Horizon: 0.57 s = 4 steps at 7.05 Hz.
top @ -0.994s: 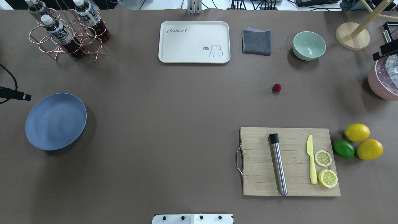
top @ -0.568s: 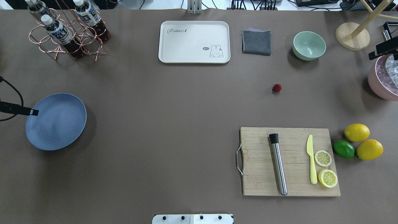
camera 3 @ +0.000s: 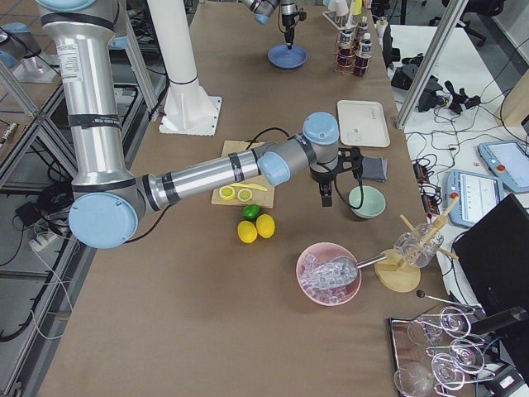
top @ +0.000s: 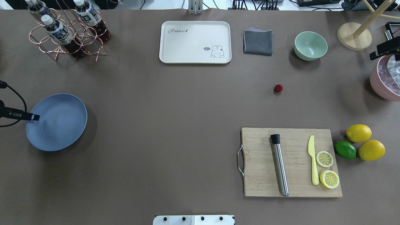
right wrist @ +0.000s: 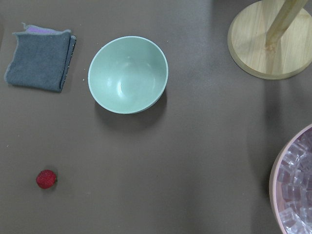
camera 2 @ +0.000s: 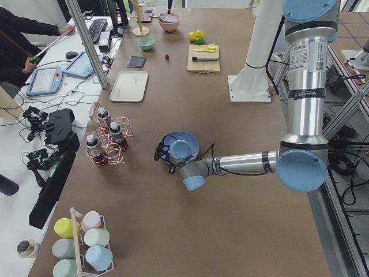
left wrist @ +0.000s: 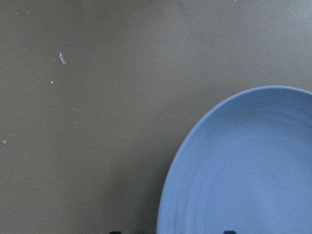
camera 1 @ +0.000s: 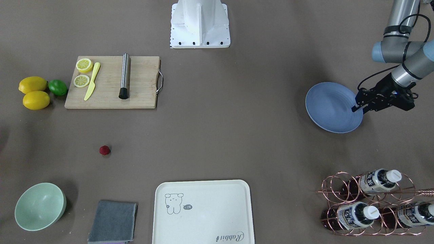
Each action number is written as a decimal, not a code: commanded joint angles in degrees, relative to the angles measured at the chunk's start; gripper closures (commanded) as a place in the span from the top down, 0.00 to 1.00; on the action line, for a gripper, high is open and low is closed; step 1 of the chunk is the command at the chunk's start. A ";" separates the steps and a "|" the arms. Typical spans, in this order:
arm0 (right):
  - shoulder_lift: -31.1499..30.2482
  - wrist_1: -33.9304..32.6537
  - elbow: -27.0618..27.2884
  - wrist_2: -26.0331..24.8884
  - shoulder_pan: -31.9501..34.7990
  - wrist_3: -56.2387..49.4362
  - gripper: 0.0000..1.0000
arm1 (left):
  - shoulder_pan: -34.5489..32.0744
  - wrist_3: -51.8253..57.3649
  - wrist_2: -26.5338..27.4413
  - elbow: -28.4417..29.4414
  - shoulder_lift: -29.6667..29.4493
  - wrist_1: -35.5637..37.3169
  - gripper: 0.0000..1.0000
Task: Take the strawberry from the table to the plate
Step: 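Lower the left gripper to the blue plate's edge nearest it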
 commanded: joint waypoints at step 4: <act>-0.80 0.00 0.09 -0.06 0.48 0.02 1.00 | 0.56 -14.78 -6.63 -6.80 -1.13 0.84 0.00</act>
